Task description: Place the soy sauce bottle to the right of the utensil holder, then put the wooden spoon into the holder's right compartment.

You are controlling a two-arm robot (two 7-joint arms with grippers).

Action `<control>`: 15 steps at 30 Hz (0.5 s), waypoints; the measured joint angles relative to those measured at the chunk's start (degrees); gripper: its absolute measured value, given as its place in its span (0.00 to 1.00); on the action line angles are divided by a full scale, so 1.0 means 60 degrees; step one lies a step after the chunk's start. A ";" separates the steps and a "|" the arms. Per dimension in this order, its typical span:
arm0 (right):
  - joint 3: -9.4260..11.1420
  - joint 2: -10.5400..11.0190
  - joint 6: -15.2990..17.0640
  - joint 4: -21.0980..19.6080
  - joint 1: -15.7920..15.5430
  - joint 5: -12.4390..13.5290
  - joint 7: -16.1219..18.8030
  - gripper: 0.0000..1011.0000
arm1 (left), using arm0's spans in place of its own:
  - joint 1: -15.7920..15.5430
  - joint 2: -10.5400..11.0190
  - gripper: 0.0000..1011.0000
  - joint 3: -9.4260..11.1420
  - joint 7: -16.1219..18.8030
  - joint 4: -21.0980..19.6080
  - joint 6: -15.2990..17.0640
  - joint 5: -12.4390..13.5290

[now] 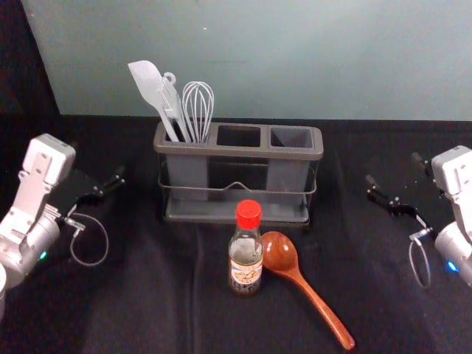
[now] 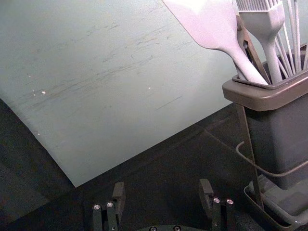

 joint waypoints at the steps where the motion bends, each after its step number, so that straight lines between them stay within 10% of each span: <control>1: 0.0000 0.0000 0.0000 0.0001 0.0000 0.0001 0.0000 0.99 | 0.0000 0.0001 0.99 0.0001 0.0000 0.0000 0.0000 0.0000; 15: 0.0000 0.0000 0.0000 0.0001 0.0000 0.0001 0.0000 0.99 | -0.0001 0.0001 0.99 0.0000 0.0000 0.0000 0.0000 0.0000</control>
